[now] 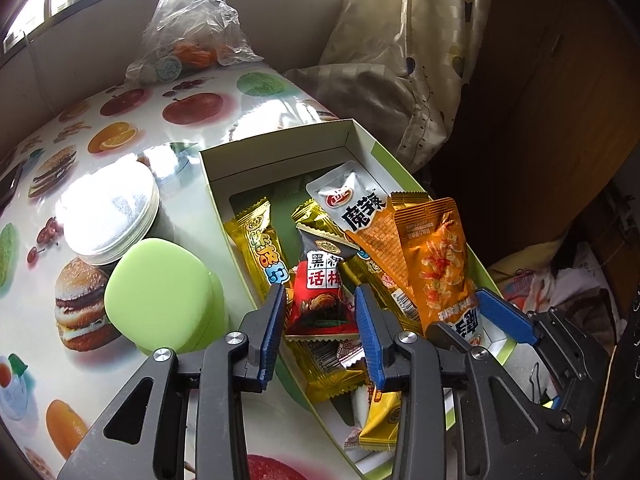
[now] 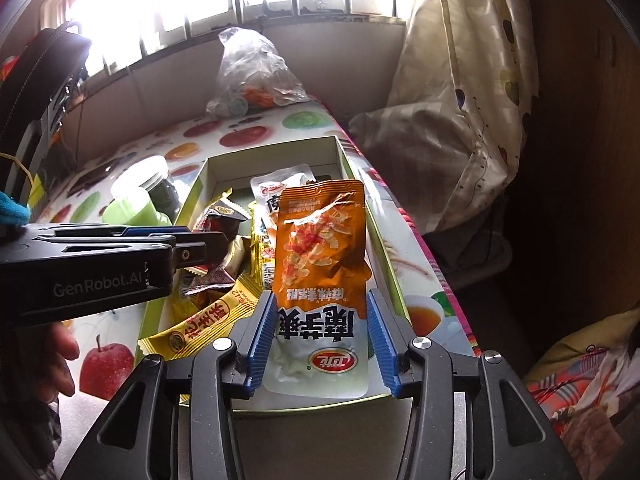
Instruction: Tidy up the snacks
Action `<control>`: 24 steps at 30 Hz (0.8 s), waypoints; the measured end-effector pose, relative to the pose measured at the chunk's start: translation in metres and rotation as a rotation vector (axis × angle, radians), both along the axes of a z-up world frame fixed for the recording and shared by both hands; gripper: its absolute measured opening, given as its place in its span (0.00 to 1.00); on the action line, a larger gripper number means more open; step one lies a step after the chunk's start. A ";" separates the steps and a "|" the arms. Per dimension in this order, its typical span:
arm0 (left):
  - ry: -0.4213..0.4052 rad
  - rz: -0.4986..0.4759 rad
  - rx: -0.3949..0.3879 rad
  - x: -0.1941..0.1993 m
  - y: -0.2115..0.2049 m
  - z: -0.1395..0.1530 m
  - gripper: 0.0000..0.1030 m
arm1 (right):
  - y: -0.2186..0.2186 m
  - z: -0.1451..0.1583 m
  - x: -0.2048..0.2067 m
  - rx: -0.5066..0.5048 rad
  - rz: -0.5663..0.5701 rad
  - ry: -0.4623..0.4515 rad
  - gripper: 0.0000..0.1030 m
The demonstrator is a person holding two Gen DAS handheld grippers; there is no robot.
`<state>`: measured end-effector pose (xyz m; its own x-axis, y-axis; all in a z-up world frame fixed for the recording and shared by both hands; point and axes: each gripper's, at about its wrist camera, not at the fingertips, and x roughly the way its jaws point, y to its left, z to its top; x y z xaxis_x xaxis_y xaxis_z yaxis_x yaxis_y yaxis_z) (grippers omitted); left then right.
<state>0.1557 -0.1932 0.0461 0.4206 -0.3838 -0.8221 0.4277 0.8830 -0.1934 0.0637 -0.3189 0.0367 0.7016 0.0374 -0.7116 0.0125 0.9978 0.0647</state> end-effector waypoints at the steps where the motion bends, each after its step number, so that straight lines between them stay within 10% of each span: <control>1: -0.002 -0.001 -0.001 0.000 0.000 0.000 0.37 | 0.000 0.000 0.000 0.001 -0.001 -0.002 0.45; 24: -0.102 0.040 -0.016 -0.034 0.025 0.034 0.48 | 0.007 0.019 -0.023 0.024 -0.031 -0.049 0.53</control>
